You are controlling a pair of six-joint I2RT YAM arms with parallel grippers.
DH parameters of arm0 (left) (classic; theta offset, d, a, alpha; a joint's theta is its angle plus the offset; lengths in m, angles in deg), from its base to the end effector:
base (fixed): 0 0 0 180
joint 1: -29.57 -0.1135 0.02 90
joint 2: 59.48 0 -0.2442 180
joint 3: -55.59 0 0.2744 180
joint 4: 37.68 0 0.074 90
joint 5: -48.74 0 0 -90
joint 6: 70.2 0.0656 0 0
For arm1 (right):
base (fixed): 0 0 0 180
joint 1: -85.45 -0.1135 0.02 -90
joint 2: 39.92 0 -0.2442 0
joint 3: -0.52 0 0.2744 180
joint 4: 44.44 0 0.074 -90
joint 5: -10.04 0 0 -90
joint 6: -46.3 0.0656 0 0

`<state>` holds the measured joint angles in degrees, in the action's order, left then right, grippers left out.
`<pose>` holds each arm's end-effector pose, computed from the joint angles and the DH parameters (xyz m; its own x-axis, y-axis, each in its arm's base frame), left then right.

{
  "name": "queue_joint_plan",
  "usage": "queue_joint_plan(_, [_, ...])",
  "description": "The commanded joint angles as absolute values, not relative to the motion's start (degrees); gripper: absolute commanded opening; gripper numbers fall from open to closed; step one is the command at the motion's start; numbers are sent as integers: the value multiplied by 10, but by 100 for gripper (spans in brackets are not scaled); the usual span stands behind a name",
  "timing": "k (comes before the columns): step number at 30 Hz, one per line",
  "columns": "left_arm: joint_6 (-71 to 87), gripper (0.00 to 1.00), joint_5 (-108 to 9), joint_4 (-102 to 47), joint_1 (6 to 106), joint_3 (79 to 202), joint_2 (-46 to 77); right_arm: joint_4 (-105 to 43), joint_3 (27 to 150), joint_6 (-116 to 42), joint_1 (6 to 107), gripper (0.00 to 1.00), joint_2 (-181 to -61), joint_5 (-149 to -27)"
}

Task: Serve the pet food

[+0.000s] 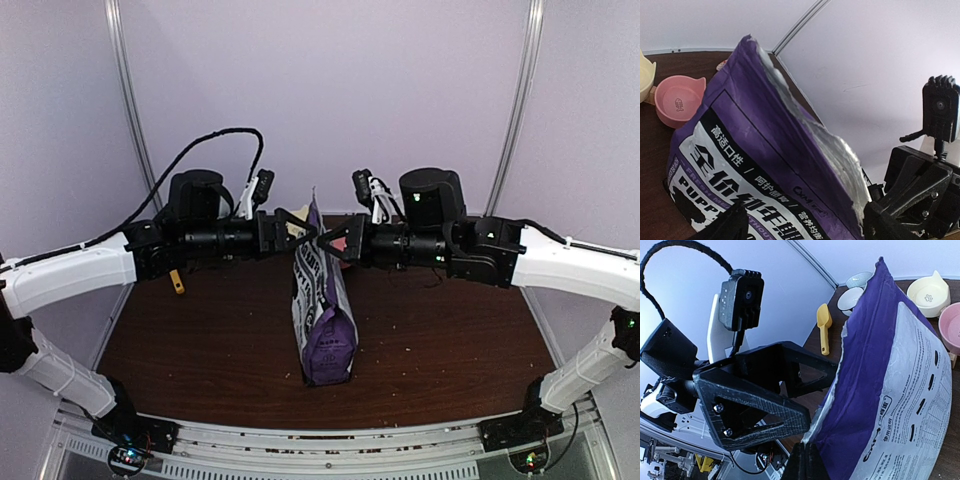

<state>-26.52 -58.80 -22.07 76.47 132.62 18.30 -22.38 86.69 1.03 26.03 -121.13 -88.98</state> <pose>0.2409 -0.2864 0.3101 -0.7793 -0.1764 -0.6013 0.4781 0.4529 -0.7526 0.1889 0.3399 0.3377 -0.7583 0.0830 -0.6466 -0.5529 0.4435 0.7054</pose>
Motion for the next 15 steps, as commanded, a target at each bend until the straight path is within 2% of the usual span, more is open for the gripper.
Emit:
queue_joint_plan(1, [-273, 82, -601, -249, 758, 1343, 194, -210, 868, -14, 259, 0, -1193, -910])
queue_joint_plan(4, [-275, 80, -606, -250, 758, 1343, 199, -202, 873, -27, 259, 0, -1194, -918])
queue_joint_plan(13, [-274, 58, -630, -251, 758, 1356, 219, -178, 877, -44, 258, 0, -1190, -907])
queue_joint_plan(15, [-272, 55, -641, -258, 758, 1361, 224, -174, 878, -47, 259, 0, -1190, -908])
